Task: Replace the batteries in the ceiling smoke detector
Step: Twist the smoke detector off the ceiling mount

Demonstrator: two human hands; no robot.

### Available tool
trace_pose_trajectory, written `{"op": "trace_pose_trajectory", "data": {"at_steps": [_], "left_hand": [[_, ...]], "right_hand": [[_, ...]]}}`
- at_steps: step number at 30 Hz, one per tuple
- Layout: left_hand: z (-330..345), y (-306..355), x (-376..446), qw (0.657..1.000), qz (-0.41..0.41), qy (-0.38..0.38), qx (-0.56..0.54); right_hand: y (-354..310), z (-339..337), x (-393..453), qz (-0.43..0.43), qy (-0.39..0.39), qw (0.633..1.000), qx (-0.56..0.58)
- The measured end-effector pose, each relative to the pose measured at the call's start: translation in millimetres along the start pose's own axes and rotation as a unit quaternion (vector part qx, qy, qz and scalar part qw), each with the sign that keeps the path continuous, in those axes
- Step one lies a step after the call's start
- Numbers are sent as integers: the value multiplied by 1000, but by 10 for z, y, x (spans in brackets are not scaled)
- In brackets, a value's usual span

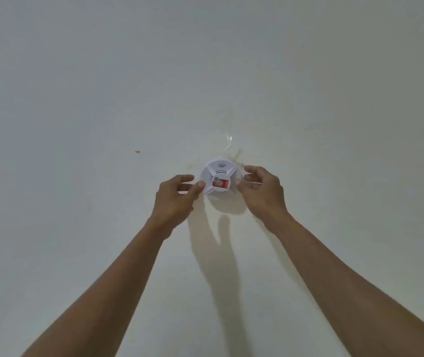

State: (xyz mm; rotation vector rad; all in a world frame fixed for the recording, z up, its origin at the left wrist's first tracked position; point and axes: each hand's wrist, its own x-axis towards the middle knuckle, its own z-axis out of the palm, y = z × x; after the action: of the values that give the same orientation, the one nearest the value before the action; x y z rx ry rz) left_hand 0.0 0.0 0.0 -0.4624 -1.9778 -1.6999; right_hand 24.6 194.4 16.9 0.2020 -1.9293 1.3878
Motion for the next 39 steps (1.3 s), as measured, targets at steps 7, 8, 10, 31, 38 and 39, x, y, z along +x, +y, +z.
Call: {"op": "trace_pose_trajectory", "data": {"at_steps": [7, 8, 10, 31, 38, 39], "left_hand": [[175, -49, 113, 999, 6, 18, -36], [183, -56, 128, 999, 7, 22, -39], [199, -61, 149, 999, 5, 27, -47], [84, -248, -891, 983, -22, -48, -175], [154, -945, -1742, 974, -127, -39, -183], [172, -1045, -1853, 972, -141, -39, -182]], "right_hand": [[159, 140, 17, 4, 31, 999, 29], [182, 148, 35, 7, 32, 999, 37], [198, 162, 56, 16, 32, 998, 54], [436, -2, -968, 89, -49, 973, 208], [1187, 12, -1947, 216, -107, 932, 270], [1286, 15, -2069, 240, -115, 922, 283]]}}
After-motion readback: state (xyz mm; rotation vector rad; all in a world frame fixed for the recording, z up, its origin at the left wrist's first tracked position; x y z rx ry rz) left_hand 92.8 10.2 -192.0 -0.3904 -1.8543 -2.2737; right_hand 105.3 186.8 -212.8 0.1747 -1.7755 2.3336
